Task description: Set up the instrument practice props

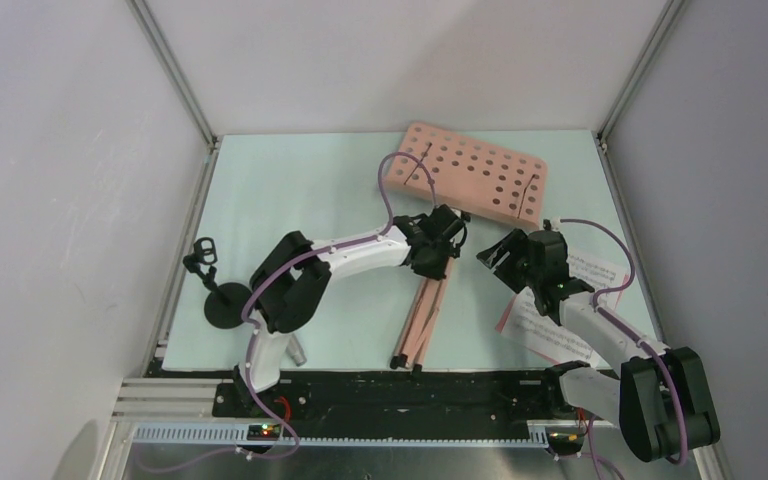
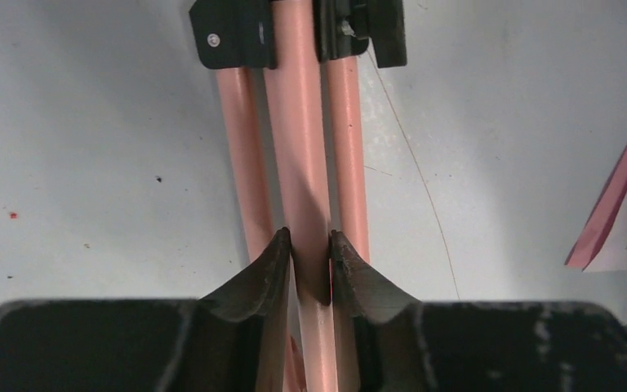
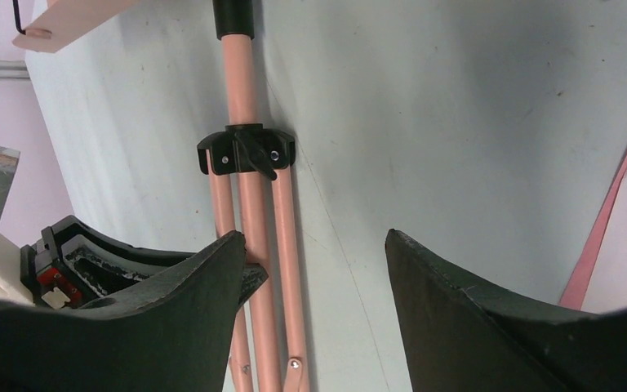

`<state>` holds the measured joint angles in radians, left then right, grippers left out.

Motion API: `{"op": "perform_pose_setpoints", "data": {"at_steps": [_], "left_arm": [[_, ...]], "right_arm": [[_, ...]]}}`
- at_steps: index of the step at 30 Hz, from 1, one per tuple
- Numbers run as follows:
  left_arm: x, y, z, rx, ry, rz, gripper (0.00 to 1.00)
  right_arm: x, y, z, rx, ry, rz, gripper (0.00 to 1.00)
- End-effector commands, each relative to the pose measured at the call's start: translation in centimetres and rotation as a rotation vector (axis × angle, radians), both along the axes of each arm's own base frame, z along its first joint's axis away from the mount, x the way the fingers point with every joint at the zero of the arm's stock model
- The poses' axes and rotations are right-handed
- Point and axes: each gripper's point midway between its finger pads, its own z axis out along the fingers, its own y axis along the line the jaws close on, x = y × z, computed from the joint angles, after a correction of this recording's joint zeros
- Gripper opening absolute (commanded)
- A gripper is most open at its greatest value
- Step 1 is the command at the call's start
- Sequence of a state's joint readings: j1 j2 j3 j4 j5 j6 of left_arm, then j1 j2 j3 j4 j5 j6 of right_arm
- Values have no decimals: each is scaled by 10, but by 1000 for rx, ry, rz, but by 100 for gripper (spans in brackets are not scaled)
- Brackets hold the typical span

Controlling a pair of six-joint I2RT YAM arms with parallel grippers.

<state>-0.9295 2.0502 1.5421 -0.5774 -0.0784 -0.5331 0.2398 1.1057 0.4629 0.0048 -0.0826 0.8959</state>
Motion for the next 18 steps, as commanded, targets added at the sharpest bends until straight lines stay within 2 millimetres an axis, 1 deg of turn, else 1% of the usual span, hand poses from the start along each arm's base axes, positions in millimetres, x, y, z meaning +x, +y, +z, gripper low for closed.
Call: {"op": "perform_pose_setpoints", "data": {"at_steps": [1,4,7,8,9,11,12,14,15,17,18], "left_arm": [[2,8,-20,76,-1,26,29],[1,7,-25,92,6,16,35],[0,7,-32,121,4,1,35],[-2,9,-37,139,12,-1,34],[-1,9,-38,147,9,0,32],[-2,12,-41,166,14,-1,22],[-2,13,-40,170,14,-4,12],[-2,14,-34,171,6,-11,2],[-2,14,-31,167,4,-16,1],[-2,13,-18,147,-3,-32,0],[-3,10,-7,120,-3,-47,0]], "right_arm": [[11,-1,15,-12,-51,-10,69],[12,-1,15,-11,-50,-9,69],[11,-1,13,-12,-44,-7,69],[11,-1,13,-11,-43,-8,69],[11,-1,12,-10,-42,-8,69],[11,0,12,-7,-41,-7,69],[11,0,12,-6,-40,-6,68],[12,1,13,-3,-44,-5,68],[12,1,14,-1,-46,-7,68],[11,1,16,7,-46,-7,68],[11,1,17,16,-47,-6,69]]}}
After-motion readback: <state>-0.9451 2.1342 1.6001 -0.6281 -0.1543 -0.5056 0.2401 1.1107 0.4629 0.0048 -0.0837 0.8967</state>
